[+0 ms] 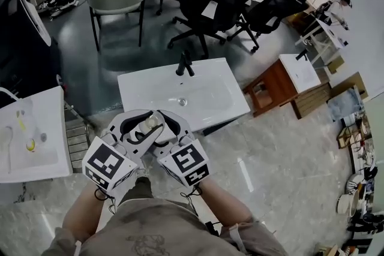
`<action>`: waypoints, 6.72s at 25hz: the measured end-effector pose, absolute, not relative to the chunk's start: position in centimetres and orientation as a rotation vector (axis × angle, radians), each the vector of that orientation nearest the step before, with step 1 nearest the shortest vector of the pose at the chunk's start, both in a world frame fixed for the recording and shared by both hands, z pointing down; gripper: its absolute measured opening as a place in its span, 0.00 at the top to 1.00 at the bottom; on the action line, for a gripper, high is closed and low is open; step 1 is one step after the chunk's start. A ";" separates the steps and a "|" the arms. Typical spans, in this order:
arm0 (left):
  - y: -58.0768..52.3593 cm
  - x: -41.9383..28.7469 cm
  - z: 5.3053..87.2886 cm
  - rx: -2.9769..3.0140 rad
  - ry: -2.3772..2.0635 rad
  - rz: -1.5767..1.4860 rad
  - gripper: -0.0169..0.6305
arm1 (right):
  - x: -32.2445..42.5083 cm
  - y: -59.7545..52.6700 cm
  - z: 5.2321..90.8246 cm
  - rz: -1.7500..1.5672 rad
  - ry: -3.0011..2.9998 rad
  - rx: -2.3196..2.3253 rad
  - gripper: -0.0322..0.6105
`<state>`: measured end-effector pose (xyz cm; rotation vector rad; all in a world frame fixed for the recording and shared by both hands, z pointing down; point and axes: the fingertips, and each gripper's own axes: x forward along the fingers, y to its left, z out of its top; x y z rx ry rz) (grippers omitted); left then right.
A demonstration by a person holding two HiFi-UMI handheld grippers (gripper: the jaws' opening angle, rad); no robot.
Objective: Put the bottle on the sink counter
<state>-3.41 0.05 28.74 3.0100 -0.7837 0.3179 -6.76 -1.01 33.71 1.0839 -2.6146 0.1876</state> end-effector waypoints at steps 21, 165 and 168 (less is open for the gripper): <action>-17.4 -2.5 31.5 3.047 -0.652 0.292 0.74 | -5.5 -18.9 36.4 0.157 -2.546 1.175 0.46; -30.6 -7.6 40.2 2.846 -1.104 0.015 0.79 | 4.7 -27.3 40.7 0.153 -2.556 1.332 0.68; -29.7 -8.6 38.1 2.850 -1.181 0.029 0.81 | 5.0 -26.2 37.7 0.110 -2.570 1.360 0.71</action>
